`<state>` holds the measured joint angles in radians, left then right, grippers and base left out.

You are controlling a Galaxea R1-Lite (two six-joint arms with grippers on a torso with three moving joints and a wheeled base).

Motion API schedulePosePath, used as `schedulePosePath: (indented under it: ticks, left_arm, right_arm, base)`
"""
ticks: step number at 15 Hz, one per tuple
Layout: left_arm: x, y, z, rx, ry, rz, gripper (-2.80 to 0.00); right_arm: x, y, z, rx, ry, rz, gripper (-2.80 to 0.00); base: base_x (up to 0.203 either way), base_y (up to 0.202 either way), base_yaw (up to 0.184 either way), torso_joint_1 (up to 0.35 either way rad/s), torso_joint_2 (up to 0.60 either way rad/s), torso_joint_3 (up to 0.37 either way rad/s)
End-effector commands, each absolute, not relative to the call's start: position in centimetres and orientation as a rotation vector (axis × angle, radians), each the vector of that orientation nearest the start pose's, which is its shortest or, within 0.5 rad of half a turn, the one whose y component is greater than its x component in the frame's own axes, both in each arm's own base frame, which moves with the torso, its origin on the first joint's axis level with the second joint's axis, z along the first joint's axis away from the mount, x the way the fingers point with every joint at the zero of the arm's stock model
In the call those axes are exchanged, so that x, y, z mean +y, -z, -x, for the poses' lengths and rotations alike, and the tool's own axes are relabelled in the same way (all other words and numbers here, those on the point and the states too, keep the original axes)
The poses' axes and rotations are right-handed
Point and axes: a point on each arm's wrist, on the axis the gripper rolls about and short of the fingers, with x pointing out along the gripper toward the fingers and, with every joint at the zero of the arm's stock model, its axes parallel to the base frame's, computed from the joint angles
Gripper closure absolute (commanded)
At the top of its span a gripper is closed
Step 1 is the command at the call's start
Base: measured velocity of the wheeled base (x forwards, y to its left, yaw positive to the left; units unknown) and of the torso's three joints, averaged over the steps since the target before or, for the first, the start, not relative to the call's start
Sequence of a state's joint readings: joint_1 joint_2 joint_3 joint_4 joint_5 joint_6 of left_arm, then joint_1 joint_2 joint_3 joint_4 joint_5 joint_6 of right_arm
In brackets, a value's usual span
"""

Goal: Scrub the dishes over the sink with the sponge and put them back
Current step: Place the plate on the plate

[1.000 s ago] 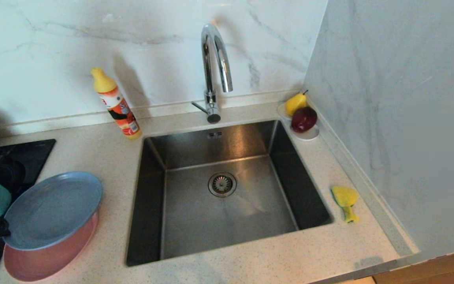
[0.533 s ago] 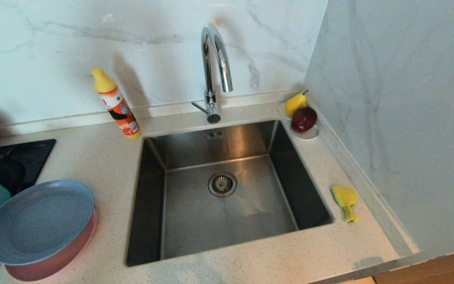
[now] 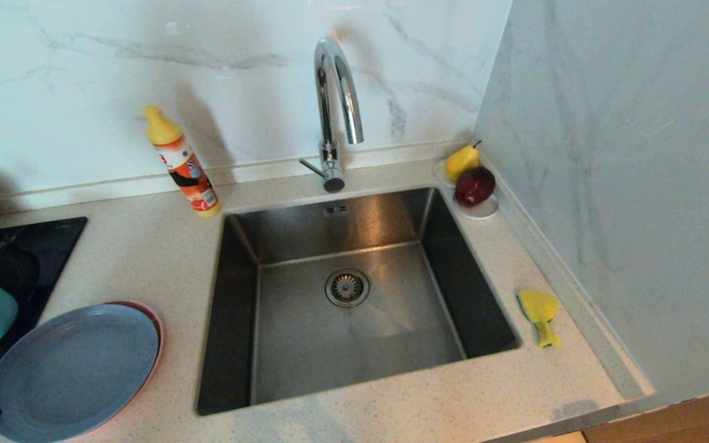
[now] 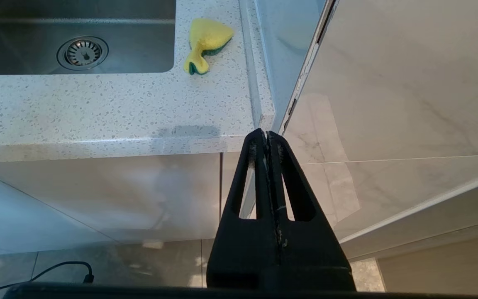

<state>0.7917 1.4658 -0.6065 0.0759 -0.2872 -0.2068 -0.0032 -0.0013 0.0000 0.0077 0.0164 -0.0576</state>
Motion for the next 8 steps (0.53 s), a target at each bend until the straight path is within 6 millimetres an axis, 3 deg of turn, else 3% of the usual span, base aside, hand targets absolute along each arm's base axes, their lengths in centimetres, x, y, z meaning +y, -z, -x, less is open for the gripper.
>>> schedulePosePath:
  ticks: [1,6,7,8]
  left_arm:
    - [14.1,-12.7,-14.8,0.787,-0.555,0.692,0.0]
    - [14.6,-11.4,-15.3,0.819,-0.558,0.706,0.0]
    - [14.7,-11.1,-15.3,0.812,-0.558,0.702,-2.8]
    - [14.7,-11.0,-15.4,0.797,-0.556,0.696,-2.8]
  right_arm:
    - [0.0,-7.5,2.3,0.007,-0.014,0.058,0.0]
    - [0.0,-7.5,2.3,0.007,-0.014,0.058,0.0]
    - [0.0,-7.5,2.3,0.007,-0.014,0.058,0.0]
    - [0.0,-7.5,2.3,0.007,-0.014,0.058,0.0]
  base:
    - [0.0,0.0,0.0,0.0,0.0,0.0]
    - [0.0,0.0,0.0,0.0,0.0,0.0]
    - [0.0,0.0,0.0,0.0,0.0,0.0]
    - [0.0,0.0,0.0,0.0,0.0,0.0]
